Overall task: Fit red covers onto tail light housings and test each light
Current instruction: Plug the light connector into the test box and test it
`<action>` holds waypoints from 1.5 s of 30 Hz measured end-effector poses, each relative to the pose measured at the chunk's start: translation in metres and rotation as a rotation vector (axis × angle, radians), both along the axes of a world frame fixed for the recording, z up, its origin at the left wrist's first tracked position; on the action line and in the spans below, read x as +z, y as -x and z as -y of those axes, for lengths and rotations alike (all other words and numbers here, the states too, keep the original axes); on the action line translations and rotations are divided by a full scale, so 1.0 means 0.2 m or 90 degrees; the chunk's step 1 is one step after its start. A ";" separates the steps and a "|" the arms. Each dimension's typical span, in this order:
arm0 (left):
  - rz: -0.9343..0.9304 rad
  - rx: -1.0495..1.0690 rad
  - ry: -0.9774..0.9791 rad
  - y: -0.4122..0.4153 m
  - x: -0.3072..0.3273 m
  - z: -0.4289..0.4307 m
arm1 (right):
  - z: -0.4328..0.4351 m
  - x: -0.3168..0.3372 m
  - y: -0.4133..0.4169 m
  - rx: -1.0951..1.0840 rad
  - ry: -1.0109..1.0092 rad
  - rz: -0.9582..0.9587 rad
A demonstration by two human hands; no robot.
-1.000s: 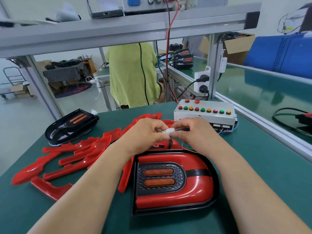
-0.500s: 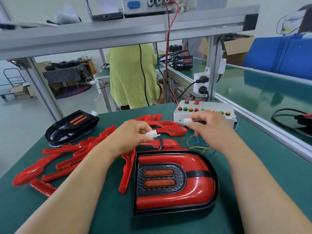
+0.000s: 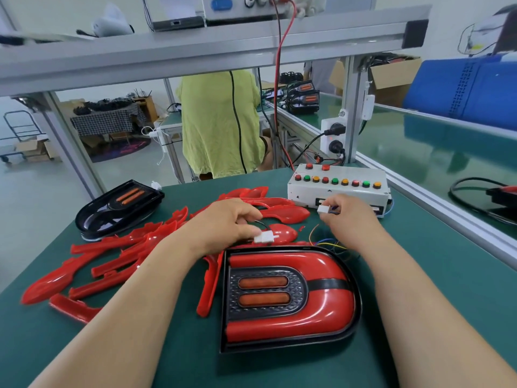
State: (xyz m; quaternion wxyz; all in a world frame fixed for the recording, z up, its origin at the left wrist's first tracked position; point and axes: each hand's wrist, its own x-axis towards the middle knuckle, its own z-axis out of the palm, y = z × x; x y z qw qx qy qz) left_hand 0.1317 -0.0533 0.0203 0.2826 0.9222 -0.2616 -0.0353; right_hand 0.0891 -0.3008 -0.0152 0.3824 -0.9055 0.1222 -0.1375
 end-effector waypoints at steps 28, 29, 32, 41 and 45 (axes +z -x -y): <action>-0.337 0.086 0.546 0.09 0.04 0.00 | -0.12 0.08 -0.01 0.126 -1.105 0.144; -0.317 0.130 0.562 0.09 0.04 0.04 | -0.15 0.07 -0.01 0.148 -1.101 0.150; -0.252 0.221 0.553 0.09 0.01 0.12 | -0.19 0.09 0.01 0.225 -1.075 0.160; -0.137 0.238 0.504 0.13 -0.01 0.21 | -0.23 0.12 0.03 0.179 -0.920 0.181; -0.023 0.178 0.412 0.11 0.00 0.12 | -0.16 0.13 0.03 0.139 -0.965 0.217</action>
